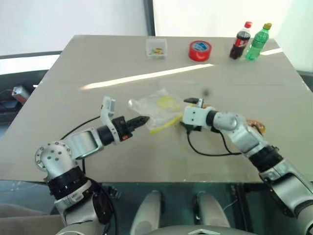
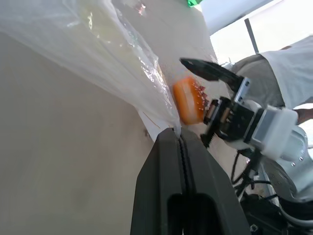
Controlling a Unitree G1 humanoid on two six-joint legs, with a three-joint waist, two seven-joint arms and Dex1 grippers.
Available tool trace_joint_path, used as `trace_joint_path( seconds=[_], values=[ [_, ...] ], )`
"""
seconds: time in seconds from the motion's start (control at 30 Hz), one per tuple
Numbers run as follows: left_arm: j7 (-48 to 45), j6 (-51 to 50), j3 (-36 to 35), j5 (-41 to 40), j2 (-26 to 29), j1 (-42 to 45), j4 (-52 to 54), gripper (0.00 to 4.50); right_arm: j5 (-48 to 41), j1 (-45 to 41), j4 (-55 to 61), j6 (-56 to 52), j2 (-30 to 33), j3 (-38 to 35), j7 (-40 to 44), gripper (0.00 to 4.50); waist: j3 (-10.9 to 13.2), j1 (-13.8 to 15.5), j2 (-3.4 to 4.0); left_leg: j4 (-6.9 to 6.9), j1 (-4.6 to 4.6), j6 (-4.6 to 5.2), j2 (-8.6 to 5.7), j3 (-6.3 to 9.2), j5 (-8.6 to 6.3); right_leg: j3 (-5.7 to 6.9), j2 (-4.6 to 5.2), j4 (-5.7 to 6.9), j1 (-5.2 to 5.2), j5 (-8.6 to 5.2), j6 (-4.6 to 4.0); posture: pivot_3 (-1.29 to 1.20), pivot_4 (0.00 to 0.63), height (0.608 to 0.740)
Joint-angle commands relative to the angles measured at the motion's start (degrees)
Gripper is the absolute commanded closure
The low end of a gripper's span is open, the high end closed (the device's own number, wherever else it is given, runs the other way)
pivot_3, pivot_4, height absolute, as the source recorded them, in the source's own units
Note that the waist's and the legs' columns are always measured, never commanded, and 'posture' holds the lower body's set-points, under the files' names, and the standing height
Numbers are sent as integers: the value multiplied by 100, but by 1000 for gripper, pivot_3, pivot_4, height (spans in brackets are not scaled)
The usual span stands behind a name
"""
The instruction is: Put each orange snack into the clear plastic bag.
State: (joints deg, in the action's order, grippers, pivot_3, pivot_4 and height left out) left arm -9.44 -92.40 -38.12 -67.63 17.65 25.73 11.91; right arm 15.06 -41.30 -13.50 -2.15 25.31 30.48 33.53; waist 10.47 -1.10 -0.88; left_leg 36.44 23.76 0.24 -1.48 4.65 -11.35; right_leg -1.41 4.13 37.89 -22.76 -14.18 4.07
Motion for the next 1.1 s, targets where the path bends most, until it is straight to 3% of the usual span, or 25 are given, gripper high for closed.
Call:
trace_joint_path(
  seconds=[0.03, 0.07, 0.17, 0.27, 0.37, 0.4, 0.53, 0.63, 0.67, 0.73, 0.8, 0.87, 1.0, 1.1],
  values=[
    [321, -10, -45, -706, 115, -110, 224, 4477, 169, -276, -334, 446, -181, -173, -142, 0, 0, 19, 0, 0, 1, 0, 0, 1, 0, 0, 0, 0, 0, 0, 0, 0, 150, 740],
    [402, -10, -36, -827, 147, -131, 204, 4500, 207, -310, -419, 529, -220, -188, -159, 503, 0, 23, 0, 0, 1, 0, -1, 2, 0, 1, 2, 0, 0, 0, 0, 0, 150, 740],
    [526, 14, -39, -993, 249, -176, 137, 4500, 210, -320, -517, 658, -262, -224, -104, 1182, 0, 28, -1, 0, 2, 0, -6, 3, 0, 1, 4, -1, 1, 0, -1, 0, 150, 740],
    [677, 165, 44, -1258, 429, -250, 22, 4500, 230, -313, -588, 738, -283, -285, -74, 2429, 0, 16, -1, -2, 1, 0, -15, 5, 0, 0, 3, 0, 0, 0, -1, 0, 150, 740],
    [700, 297, 158, -1494, 659, -327, -127, 4500, 241, -306, -656, 785, -292, -350, -78, 4140, 0, 12, -1, -4, 0, -2, -15, 6, 1, 1, 2, 0, 0, 0, -1, 0, 150, 740],
    [689, 330, 201, -1533, 745, -349, -173, 4500, 245, -302, -672, 789, -299, -376, -77, 4290, 0, 11, -1, -4, 0, -2, -15, 6, 1, 0, 2, 0, 0, 0, -2, 0, 150, 740],
    [368, 518, 486, -1437, 1191, -415, -247, 4500, 255, -311, -669, 636, -318, -495, -12, 4423, 0, 10, -1, -5, 0, -2, -15, 6, 1, 0, 2, 0, -1, 0, -2, 0, 150, 740],
    [-380, 1228, 1007, -592, 1634, -536, 91, 4500, 194, -375, -548, 467, -342, -593, 50, 4423, 0, 2, -1, -7, 0, -2, -17, 5, 1, 0, 2, -1, -2, 0, -3, 0, 150, 740],
    [-585, 1516, 1163, -319, 1732, -579, 133, 3956, 153, -399, -496, 396, -378, -642, 44, 4500, 0, 1, 0, -9, 0, -2, -18, 2, 1, -1, 2, -3, -2, 0, -3, 0, 150, 740],
    [-804, 1966, 1387, 81, 1823, -581, 125, 3317, 97, -452, -402, 241, -464, -734, 64, 4500, 0, 6, 0, -12, 0, -3, -18, 1, 2, -3, 2, -3, -5, 0, -4, 0, 150, 740],
    [-748, 2477, 1643, 666, 1847, -484, 89, 2172, 83, -521, -397, 135, -520, -802, 115, 4500, 0, 8, 0, -13, 0, -4, -18, 2, 3, -2, 2, -3, -5, 0, -4, 0, 150, 740],
    [-1017, 3156, 2075, 1363, 2024, -462, 346, 1498, 129, -649, -562, 200, -556, -869, 40, 4500, 0, 9, 0, -14, 0, -5, -17, 3, 3, -2, 2, -4, -6, 0, -5, 0, 150, 740],
    [-1241, 4262, 2510, 2157, 1918, -133, 834, 1498, 395, -1026, -1202, 440, -527, -852, -253, 4500, 1, 32, -1, -21, 4, -6, -18, -2, 4, -4, 3, -11, -9, 1, -6, 0, 150, 740],
    [-1613, 5105, 3203, 3122, 2191, 46, 1148, 1498, 505, -1345, -1661, 477, -629, -855, -496, 4500, 2, 22, -2, -23, 7, -7, -20, -3, 4, -3, 5, -18, -9, 1, -6, 0, 150, 740]
  ],
)
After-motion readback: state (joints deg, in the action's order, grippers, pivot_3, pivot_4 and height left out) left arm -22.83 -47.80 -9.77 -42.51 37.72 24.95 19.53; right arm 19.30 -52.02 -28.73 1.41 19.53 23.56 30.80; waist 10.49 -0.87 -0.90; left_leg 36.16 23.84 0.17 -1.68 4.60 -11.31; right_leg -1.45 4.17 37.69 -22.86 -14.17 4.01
